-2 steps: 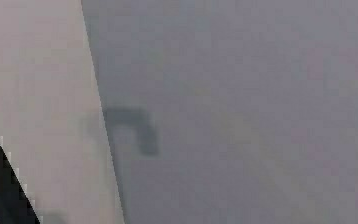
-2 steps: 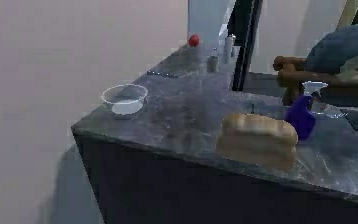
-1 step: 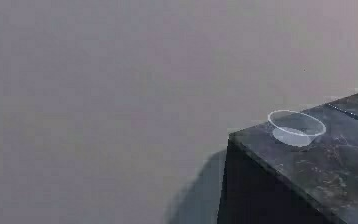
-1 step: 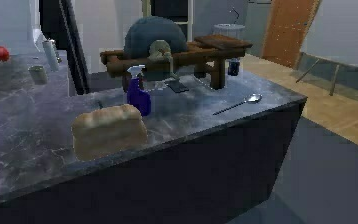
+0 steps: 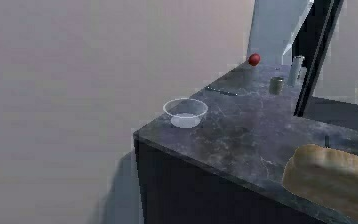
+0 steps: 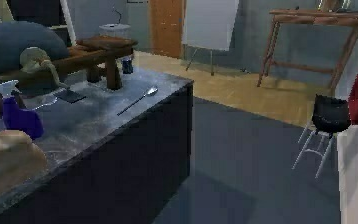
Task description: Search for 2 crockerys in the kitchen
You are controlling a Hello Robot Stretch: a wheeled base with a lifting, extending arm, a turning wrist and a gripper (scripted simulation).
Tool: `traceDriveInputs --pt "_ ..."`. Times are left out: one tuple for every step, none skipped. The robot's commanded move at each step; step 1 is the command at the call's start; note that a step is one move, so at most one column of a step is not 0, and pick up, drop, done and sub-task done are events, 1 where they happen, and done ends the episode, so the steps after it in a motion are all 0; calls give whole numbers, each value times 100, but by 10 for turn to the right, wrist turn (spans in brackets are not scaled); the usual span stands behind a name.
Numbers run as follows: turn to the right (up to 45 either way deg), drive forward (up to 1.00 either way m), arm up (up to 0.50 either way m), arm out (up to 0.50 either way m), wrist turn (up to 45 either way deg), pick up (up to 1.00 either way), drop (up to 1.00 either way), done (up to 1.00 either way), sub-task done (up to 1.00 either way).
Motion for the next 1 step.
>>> traceDriveInputs --pt "0 0 0 0 0 0 0 0 100"
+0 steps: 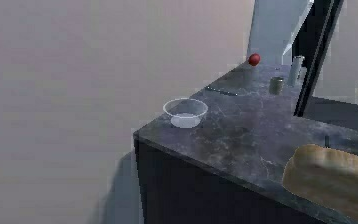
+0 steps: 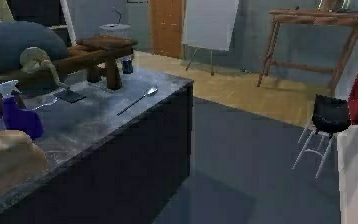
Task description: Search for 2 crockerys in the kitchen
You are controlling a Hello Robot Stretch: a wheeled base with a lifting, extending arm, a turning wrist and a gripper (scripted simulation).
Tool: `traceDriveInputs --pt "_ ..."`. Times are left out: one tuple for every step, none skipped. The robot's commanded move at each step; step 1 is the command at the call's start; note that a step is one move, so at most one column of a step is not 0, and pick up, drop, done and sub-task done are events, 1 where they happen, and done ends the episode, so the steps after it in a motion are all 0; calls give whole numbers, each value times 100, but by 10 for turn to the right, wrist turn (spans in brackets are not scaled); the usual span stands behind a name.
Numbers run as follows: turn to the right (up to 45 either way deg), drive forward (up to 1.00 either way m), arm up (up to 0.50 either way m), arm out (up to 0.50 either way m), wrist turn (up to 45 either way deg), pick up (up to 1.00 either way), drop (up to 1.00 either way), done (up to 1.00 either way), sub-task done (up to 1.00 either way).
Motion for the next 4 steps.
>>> traceDriveInputs --pt "450 0 0 0 0 0 0 0 0" --pt "450 0 0 0 0 0 0 0 0" --pt "210 0 0 0 0 0 0 0 0" --pt "0 75 0 0 0 0 0 0 0"
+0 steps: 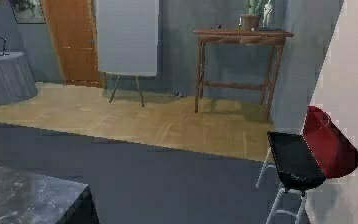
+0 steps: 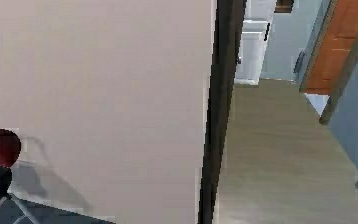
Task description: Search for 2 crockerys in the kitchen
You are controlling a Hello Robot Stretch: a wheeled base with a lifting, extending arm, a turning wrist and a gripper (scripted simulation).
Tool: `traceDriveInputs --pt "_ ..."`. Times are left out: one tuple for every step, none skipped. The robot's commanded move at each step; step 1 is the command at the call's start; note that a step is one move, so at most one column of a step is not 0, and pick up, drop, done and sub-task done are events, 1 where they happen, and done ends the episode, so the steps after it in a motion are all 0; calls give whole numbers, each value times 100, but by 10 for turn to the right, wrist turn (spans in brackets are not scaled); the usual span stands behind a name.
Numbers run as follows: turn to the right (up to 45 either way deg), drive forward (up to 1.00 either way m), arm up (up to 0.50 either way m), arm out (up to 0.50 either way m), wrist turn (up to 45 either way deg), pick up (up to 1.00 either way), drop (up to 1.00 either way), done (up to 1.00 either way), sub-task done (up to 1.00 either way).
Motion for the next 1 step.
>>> traceDriveInputs --pt "-450 0 0 0 0 0 0 0 0"
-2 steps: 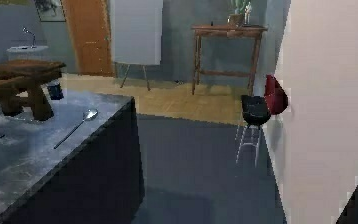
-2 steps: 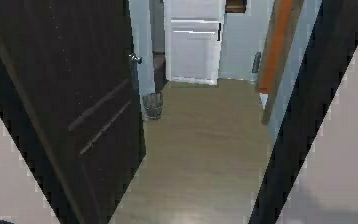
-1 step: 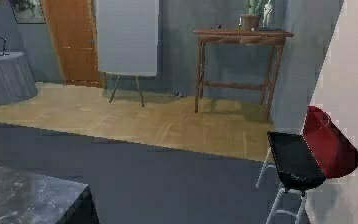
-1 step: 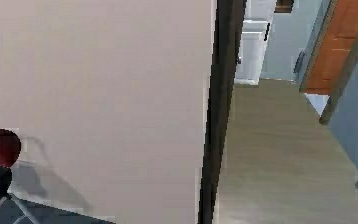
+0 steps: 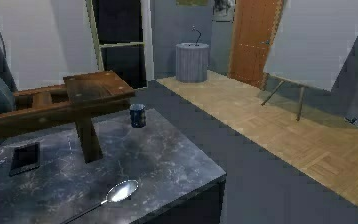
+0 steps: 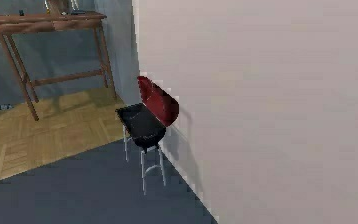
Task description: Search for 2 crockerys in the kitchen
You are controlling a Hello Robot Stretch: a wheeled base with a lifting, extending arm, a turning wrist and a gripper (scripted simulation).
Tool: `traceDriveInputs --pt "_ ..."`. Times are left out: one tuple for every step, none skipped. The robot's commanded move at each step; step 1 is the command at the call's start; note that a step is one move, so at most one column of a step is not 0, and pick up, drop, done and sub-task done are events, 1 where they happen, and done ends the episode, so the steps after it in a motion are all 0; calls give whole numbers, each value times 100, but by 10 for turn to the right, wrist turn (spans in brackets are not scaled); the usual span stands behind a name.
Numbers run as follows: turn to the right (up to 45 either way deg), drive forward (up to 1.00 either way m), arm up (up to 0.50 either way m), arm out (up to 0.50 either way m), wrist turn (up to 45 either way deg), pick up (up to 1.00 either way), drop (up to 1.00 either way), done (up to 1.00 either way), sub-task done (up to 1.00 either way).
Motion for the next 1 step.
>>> traceDriveInputs --pt "-120 0 0 0 0 0 0 0 0"
